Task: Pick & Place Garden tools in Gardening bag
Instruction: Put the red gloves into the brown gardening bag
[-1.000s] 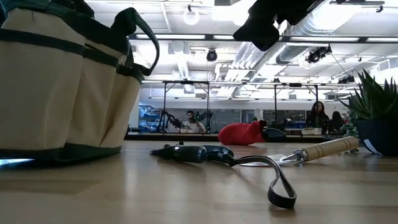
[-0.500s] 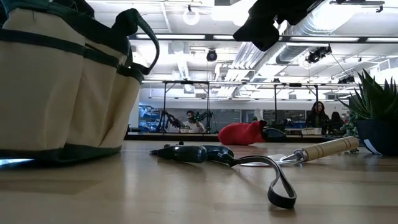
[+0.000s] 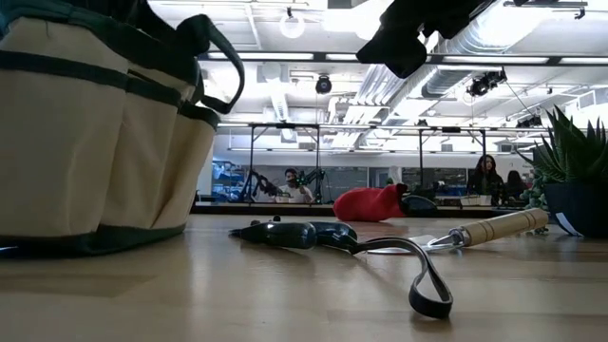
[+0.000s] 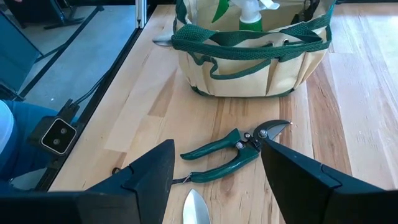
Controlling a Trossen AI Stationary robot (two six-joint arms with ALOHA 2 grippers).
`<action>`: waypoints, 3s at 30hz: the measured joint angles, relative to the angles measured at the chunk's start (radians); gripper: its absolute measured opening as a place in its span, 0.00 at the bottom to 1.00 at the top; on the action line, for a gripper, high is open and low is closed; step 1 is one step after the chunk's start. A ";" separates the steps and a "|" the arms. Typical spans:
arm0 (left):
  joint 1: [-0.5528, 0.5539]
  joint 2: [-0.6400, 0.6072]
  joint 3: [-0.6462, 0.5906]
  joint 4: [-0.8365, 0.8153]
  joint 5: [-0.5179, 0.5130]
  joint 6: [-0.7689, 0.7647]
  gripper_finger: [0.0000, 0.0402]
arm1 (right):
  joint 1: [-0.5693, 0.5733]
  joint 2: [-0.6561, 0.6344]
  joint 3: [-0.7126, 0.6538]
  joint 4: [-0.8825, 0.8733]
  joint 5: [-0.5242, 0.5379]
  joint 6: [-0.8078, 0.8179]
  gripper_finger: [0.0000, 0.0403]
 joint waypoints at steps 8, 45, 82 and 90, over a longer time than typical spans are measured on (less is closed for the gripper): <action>0.000 0.000 0.094 -0.010 -0.102 0.086 0.61 | 0.002 -0.003 0.000 -0.002 0.142 0.008 0.57; 0.000 0.002 0.285 -0.141 0.058 0.118 0.61 | -0.569 0.379 0.000 -0.176 0.468 0.170 0.57; -0.093 0.200 0.286 0.130 -0.075 0.282 0.51 | -0.096 -0.176 -0.001 -0.103 0.336 0.018 0.03; -0.017 0.332 0.286 0.374 -0.078 0.423 0.51 | -0.044 -0.164 0.000 -0.043 0.245 0.018 0.03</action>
